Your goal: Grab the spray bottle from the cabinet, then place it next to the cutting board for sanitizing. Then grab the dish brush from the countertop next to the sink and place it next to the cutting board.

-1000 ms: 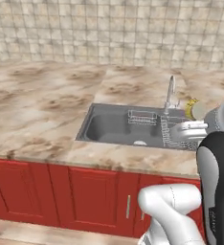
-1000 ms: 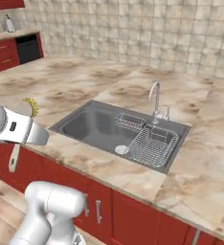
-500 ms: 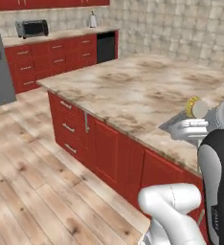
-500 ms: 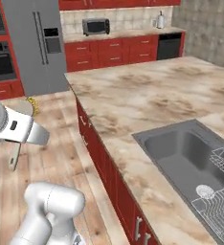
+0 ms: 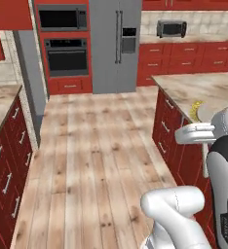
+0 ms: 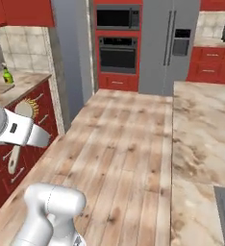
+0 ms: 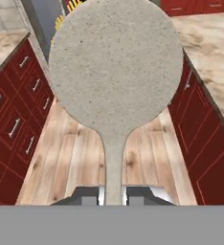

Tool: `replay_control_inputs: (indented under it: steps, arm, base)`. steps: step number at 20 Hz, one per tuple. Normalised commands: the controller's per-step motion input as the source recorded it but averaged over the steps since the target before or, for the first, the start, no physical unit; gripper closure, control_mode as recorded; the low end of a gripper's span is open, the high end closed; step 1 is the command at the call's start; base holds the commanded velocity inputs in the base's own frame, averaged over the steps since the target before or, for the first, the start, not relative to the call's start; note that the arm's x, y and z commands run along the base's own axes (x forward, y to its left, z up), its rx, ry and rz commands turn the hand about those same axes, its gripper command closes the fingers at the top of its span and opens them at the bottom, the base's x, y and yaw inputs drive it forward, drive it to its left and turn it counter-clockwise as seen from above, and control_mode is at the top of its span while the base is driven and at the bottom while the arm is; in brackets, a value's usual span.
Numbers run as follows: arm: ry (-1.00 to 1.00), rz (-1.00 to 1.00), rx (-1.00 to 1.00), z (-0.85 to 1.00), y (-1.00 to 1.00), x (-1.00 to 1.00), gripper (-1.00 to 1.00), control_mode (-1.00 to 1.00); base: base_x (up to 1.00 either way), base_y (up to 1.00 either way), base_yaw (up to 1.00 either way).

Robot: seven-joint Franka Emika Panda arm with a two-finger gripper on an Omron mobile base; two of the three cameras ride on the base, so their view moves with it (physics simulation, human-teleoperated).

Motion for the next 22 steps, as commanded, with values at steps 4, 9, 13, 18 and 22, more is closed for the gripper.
replay_control_inputs:
  steps: [4,9,13,18,22]
  arm:
    - [0.00,0.00,0.00,0.00,0.00,0.00,1.00,1.00]
    - [0.00,0.00,0.00,0.00,0.00,0.00,1.00,1.00]
    - [0.00,0.00,0.00,0.00,0.00,0.00,1.00,1.00]
    - [0.00,0.00,0.00,0.00,0.00,0.00,1.00,1.00]
    - [0.00,0.00,0.00,0.00,0.00,0.00,1.00,1.00]
  base:
    - [1.00,0.09,0.52]
    - [1.00,-0.01,0.41]
    - [1.00,0.04,0.33]
    - [1.00,0.00,0.46]
    - [1.00,0.00,0.70]
